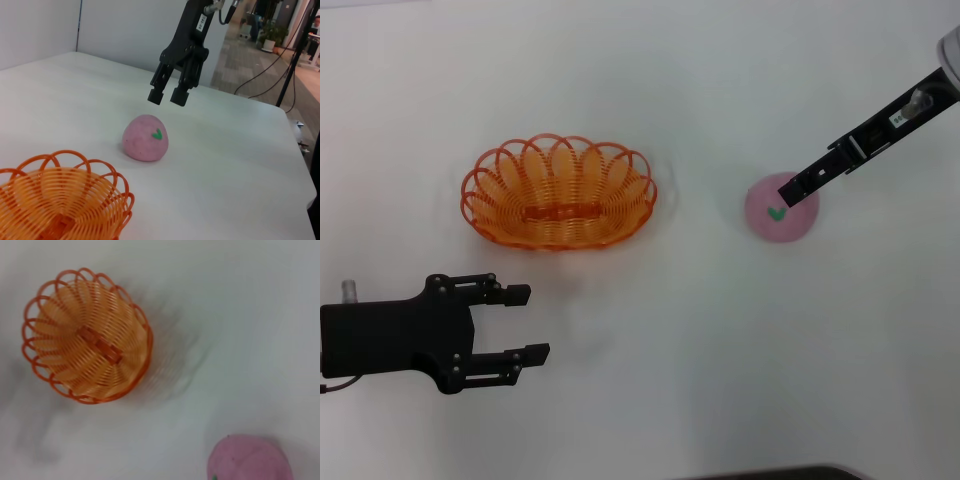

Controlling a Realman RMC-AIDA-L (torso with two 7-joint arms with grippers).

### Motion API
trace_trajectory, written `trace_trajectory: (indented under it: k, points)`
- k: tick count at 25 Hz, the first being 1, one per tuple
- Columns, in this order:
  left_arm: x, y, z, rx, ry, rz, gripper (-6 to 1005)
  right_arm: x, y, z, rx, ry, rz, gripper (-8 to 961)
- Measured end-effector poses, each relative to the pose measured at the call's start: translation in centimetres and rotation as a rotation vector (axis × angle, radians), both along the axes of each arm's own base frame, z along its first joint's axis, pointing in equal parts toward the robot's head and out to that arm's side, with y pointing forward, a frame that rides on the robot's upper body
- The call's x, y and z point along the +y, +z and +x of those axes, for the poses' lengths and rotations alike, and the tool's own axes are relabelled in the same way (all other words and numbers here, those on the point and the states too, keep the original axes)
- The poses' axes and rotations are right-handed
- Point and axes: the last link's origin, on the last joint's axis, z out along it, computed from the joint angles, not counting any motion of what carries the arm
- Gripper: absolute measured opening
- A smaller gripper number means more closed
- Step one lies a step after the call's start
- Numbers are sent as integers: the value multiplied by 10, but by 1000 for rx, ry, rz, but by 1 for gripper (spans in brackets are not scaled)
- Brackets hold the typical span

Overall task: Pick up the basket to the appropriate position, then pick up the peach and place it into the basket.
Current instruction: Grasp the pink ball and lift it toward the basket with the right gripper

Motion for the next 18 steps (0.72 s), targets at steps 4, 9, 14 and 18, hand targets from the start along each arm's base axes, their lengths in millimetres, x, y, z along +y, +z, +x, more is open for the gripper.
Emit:
trace_trajectory:
  k: [4,9,14,18]
  points:
    - [-1,0,0,-1,1,-1,711,2,-5,-5,-19,10,-10,874]
    - [-1,0,0,-1,2,0,711,5,-12,-7,-75,20,-11,874]
    - [-1,-1,0,-4,4,1,711,8,-19,-9,-132,39,-14,873]
    - [-1,-1,0,-4,5,1,711,10,-23,-10,-153,54,-8,873]
